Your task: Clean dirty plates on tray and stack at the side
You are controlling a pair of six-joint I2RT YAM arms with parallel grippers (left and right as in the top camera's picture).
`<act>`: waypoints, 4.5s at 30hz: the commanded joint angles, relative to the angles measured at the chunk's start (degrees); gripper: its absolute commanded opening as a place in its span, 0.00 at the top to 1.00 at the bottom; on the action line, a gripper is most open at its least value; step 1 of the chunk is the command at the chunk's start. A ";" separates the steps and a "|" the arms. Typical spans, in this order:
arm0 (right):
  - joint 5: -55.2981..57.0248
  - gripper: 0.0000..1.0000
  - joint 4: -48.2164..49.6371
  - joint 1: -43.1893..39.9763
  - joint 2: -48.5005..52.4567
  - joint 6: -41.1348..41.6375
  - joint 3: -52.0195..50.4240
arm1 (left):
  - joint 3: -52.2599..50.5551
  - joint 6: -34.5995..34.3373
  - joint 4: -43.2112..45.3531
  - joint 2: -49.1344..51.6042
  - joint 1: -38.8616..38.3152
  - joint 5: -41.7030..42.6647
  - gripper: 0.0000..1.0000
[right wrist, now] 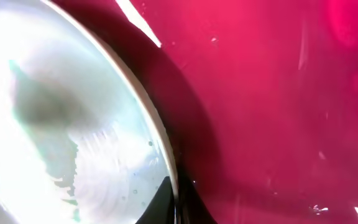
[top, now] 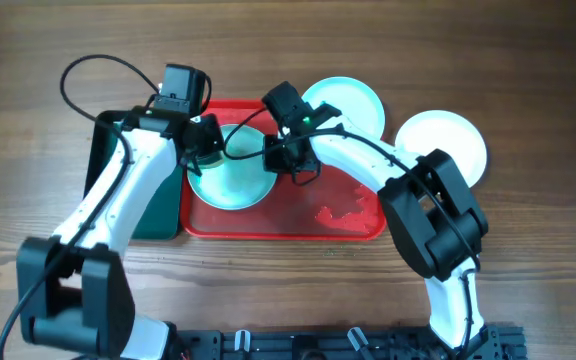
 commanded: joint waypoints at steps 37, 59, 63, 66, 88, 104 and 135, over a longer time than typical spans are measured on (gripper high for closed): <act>-4.79 0.96 0.39 -2.80 0.85 -1.88 -1.05 | -1.33 24.37 12.28 15.43 0.55 1.95 0.96; -23.71 0.96 10.47 -7.17 1.29 -9.22 -7.67 | -1.33 21.55 5.68 18.34 -0.61 16.83 0.96; -23.54 0.96 10.47 -7.17 1.29 -9.20 -7.67 | -1.33 36.20 -2.58 18.32 -0.59 47.65 0.96; -23.54 0.96 10.45 -7.17 1.29 -9.20 -7.67 | -1.18 27.67 4.37 18.32 -0.15 41.35 0.96; -23.26 0.96 9.66 -7.17 1.27 -9.25 -7.67 | 3.30 8.09 7.41 18.27 -0.44 7.21 0.96; 11.72 0.96 -12.59 -6.23 -22.10 -10.29 -7.61 | 35.43 6.95 -20.48 17.64 -0.04 -3.13 0.96; 99.10 0.96 -19.32 28.65 -32.06 -16.06 -7.61 | 34.45 5.66 -20.13 17.79 -0.07 -2.23 0.96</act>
